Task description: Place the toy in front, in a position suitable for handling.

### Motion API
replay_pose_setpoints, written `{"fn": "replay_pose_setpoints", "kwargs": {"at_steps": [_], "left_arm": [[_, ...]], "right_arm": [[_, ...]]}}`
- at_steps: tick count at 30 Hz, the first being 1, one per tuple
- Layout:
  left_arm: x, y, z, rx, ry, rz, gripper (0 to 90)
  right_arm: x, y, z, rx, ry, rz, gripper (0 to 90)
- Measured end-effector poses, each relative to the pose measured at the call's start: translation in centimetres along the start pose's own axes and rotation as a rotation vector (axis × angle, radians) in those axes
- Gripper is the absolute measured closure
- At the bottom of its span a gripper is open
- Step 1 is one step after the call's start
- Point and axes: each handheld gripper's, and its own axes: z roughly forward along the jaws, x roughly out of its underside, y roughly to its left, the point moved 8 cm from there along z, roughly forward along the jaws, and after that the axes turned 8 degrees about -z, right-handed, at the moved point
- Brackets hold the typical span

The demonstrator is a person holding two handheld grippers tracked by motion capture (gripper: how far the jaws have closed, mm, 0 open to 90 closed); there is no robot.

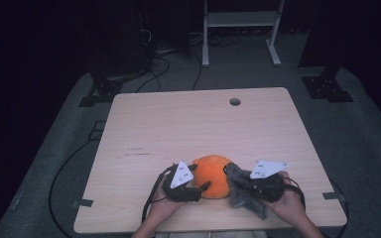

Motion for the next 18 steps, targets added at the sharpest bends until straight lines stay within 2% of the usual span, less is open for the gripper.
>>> {"fn": "replay_pose_setpoints", "kwargs": {"at_steps": [2,3,5,6,9,11,12,14,15,16,18], "left_arm": [[0.0,0.0,0.1,0.0,0.0,-0.01,28.6],[-0.1,0.0,0.2,-0.001,-0.002,-0.01,28.5],[-0.3,-0.1,0.4,-0.006,-0.006,-0.013,28.0],[-0.3,-0.1,0.4,-0.006,-0.009,-0.01,27.4],[-0.4,-0.2,0.0,0.03,-0.046,0.008,18.0],[-0.4,-0.3,-0.3,0.067,-0.051,0.004,15.8],[-0.3,-0.5,-0.4,0.075,-0.047,0.015,18.0],[-0.1,-0.6,-0.3,0.062,-0.023,0.04,29.4],[-0.2,-0.7,-0.2,0.062,-0.016,0.04,33.9],[-0.3,-0.7,-0.2,0.062,-0.01,0.042,36.4],[-0.4,-0.9,-0.1,0.053,-0.004,0.041,37.7]], "right_arm": [[0.1,-0.2,-0.6,-0.01,-0.025,0.029,78.3],[-0.3,0.2,-1.0,-0.028,-0.058,0.036,78.3],[-1.8,1.3,-1.2,-0.082,-0.119,0.026,78.2],[-2.5,1.8,-0.9,-0.092,-0.127,0.014,78.1],[-2.6,2.5,0.8,-0.096,-0.081,-0.025,77.8],[-2.2,2.3,1.1,-0.101,-0.076,-0.016,77.8],[-2.1,2.0,0.8,-0.091,-0.076,-0.009,77.9],[-1.6,1.4,0.4,-0.071,-0.063,0.005,78.2],[-1.1,1.2,0.3,-0.064,-0.048,0.012,78.4],[-0.7,1.0,0.3,-0.057,-0.034,0.014,78.5],[-0.9,1.4,0.0,-0.073,-0.05,0.031,78.8]]}}
